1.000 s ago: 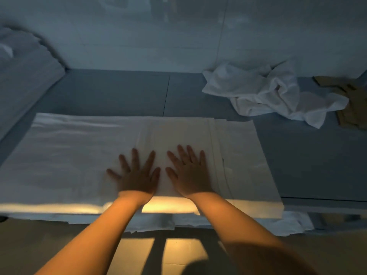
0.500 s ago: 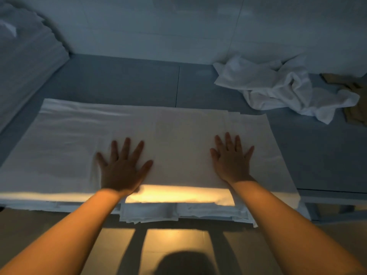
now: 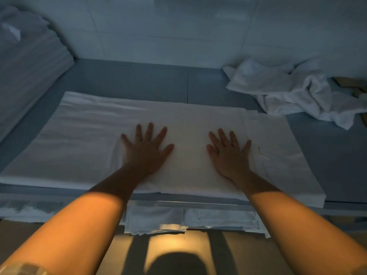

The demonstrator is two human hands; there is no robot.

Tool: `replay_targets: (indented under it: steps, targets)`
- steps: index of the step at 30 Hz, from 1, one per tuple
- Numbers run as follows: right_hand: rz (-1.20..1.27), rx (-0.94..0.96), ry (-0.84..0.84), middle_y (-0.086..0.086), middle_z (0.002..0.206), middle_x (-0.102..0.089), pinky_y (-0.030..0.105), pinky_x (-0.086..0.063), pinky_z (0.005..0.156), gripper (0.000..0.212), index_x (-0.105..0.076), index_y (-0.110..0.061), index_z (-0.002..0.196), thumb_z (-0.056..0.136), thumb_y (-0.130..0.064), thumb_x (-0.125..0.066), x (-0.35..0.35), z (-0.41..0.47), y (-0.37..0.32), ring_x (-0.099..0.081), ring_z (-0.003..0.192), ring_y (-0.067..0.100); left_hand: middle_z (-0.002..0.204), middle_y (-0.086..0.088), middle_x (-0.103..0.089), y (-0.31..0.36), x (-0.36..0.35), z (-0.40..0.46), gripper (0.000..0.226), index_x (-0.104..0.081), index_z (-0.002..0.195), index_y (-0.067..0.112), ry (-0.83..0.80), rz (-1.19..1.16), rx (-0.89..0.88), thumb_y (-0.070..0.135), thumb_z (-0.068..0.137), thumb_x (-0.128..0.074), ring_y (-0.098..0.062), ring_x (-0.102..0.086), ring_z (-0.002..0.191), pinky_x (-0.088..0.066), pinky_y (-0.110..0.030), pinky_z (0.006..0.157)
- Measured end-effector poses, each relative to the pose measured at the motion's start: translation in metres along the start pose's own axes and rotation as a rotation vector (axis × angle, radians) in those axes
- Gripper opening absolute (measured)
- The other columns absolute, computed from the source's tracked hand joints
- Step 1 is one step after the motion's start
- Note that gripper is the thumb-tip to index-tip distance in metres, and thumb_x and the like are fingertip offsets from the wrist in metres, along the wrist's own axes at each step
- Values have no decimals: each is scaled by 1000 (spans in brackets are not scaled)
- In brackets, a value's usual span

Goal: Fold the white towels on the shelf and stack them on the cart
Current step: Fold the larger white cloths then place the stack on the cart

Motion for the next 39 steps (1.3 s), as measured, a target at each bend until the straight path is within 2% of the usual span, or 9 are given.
replay_targets:
  steps: [5, 9, 13, 19, 24, 30, 34, 36, 39]
  targets:
    - [29, -79, -156, -8, 160, 12, 72, 4, 106, 53, 3, -36, 151, 101, -48, -11, 18, 22, -13, 11, 147, 26, 161, 4, 8, 11, 12, 21, 66, 4, 147, 47, -90, -29, 36, 73, 88, -8, -32, 9, 146, 3, -72, 105]
    - [100, 49, -78, -8, 160, 7, 72, 7, 105, 52, -6, -33, 152, 101, -40, -19, 4, -16, -73, 10, 147, 24, 161, 3, 1, 45, 14, -5, 55, -6, 150, 37, -216, -121, 76, 50, 99, -21, -35, 2, 145, -7, -74, 104]
    - [46, 103, 76, -6, 161, 0, 66, 10, 109, 52, -8, -34, 151, 101, -41, -20, -15, -46, -89, 8, 147, 24, 161, 1, 3, 60, -3, -53, 55, -4, 150, 41, 14, -94, 0, 48, 98, -20, -30, 4, 147, 1, -68, 106]
    - [33, -22, 134, -5, 160, -8, 57, 2, 115, 53, -13, -39, 150, 99, -49, -22, -8, -54, -13, -3, 148, 21, 161, 0, -3, 56, -6, -53, 60, -4, 150, 40, 83, -38, -33, 55, 93, -17, -31, -2, 147, -3, -68, 108]
    - [22, -109, 104, -7, 161, -2, 56, 1, 115, 55, -7, -39, 151, 98, -52, -17, -6, -60, 43, 2, 148, 18, 161, 1, -5, 55, -5, -53, 61, -7, 150, 41, 99, -56, -31, 57, 93, -22, -30, -4, 147, -5, -66, 108]
    - [63, -356, 23, -6, 161, 5, 50, 1, 118, 54, 2, -38, 150, 99, -49, -13, -9, -89, 151, 6, 147, 18, 161, 1, -5, 53, -9, -52, 61, -7, 150, 42, 99, -58, -15, 58, 92, -21, -30, -4, 147, -4, -66, 108]
    - [97, -442, -65, -1, 161, 7, 55, 1, 116, 54, 3, -33, 151, 102, -42, -15, -1, -88, 151, 6, 147, 22, 160, -1, -10, 55, -8, -53, 61, -11, 150, 40, 117, -30, -10, 57, 93, -22, -32, -9, 146, -7, -67, 107]
    - [92, -393, -5, 4, 161, 2, 58, 0, 115, 54, -4, -27, 153, 103, -38, -21, 7, -82, 116, 3, 148, 24, 161, -1, -9, 55, -7, -53, 60, -9, 150, 41, 102, -25, -4, 57, 93, -18, -31, -7, 146, -5, -67, 107]
    - [224, -18, 192, 5, 160, -4, 46, -2, 116, 52, -14, -19, 152, 102, -24, -30, 17, -65, 13, -3, 148, 22, 161, 1, -2, 55, -7, -51, 58, -5, 150, 42, 55, -50, 8, 54, 96, -22, -29, 0, 147, 1, -65, 109]
Point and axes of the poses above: each hand's wrist, its own z-axis towards the middle knuckle, its own x-axis out of the back of the hand, y = z × x, the point moved 4 cm from there along z, towards the middle knuckle
